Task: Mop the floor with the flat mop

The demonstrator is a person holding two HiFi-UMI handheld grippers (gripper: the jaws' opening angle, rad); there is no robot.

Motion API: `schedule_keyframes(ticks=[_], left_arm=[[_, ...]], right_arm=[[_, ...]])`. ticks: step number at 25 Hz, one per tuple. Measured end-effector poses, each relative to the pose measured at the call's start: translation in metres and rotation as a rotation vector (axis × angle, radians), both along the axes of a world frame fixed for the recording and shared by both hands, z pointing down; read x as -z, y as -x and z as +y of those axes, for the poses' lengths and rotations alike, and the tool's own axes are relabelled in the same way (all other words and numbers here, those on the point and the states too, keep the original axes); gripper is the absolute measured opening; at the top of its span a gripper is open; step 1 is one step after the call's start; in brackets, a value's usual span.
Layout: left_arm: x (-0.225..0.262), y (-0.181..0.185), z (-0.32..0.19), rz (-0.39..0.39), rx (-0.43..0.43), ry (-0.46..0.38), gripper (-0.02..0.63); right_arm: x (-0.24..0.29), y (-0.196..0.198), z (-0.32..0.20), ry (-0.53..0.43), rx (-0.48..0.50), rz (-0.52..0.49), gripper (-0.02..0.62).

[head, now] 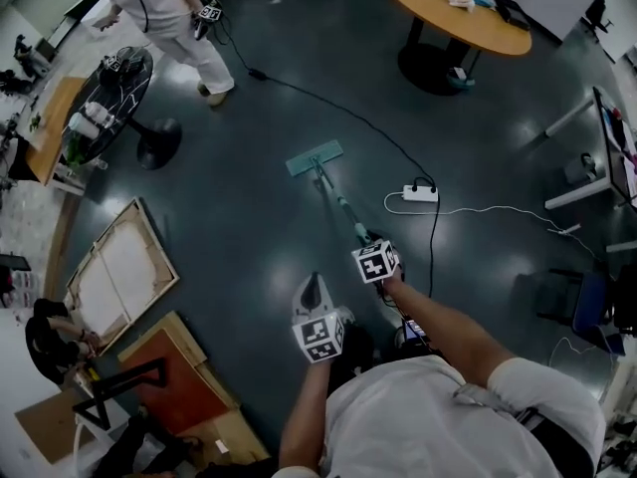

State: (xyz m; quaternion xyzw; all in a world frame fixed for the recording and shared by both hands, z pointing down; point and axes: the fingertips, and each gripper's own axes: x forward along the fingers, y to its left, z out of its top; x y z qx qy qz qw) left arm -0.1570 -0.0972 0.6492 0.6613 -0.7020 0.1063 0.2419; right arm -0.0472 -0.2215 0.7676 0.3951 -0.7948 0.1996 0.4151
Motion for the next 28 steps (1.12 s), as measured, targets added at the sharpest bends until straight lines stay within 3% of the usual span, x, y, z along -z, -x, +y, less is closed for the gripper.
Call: schedule_keyframes(ticks=[8,15,21,28], left_arm=[[-0.017,0.022,-0.01,0.022,0.031,0.018,0.005],[-0.012,0.033,-0.022,0.013,0.052,0.002,0.005],[-0.007,0.02,-0.011,0.011,0.044,0.0,0.005],[-0.001,-0.015,0.028,0.008,0.029,0.004,0.005]], right_arm=[[-0.025,0.038,-0.063,-0.017,-0.013,0.003,0.114],[-0.016,0.052,-0.085,-0.044,0.008,-0.009,0.114],[-0.009,0.024,-0.052,-0.02,0.022,0.01,0.114],[0.015,-0.037,0.032,0.017,0.063,0.027,0.113]])
